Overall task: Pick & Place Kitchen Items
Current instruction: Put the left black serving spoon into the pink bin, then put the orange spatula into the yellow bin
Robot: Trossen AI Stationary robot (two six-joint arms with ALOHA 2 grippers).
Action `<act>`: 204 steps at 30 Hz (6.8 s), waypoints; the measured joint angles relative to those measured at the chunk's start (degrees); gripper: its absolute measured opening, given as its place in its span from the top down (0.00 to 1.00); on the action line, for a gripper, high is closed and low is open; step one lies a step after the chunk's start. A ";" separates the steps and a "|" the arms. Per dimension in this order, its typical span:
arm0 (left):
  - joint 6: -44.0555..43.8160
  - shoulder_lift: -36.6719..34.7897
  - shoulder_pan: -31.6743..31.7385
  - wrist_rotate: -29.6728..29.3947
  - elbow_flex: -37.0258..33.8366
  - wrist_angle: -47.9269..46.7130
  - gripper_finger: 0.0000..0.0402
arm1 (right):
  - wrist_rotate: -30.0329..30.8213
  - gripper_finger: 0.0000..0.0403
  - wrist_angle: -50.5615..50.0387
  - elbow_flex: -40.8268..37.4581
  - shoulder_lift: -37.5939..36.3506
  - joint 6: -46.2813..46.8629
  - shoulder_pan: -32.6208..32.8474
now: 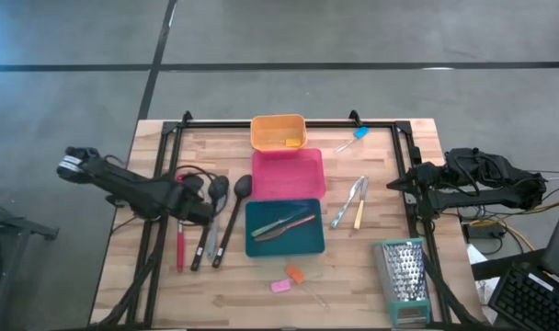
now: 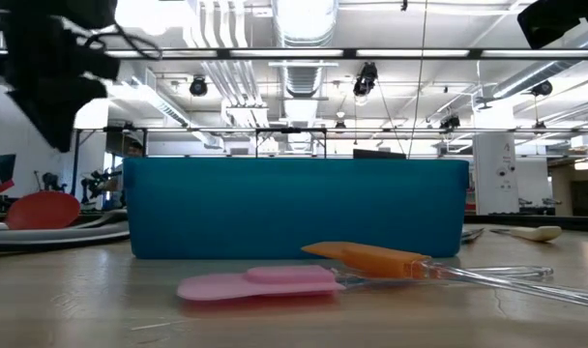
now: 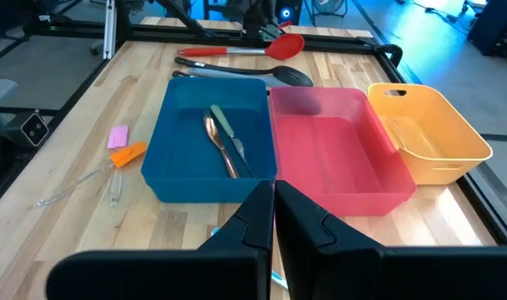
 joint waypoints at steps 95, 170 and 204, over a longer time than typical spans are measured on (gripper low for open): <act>24.31 0.22 11.86 -9.81 -10.87 38.36 0.84 | 0.02 0.98 0.01 0.00 0.00 0.02 0.00; 70.70 54.28 35.00 28.05 58.42 23.23 0.84 | 0.01 0.98 0.02 0.00 0.00 0.06 0.02; 71.61 56.78 35.76 27.88 72.28 6.29 0.46 | 0.01 0.98 0.01 0.00 0.00 -0.04 0.02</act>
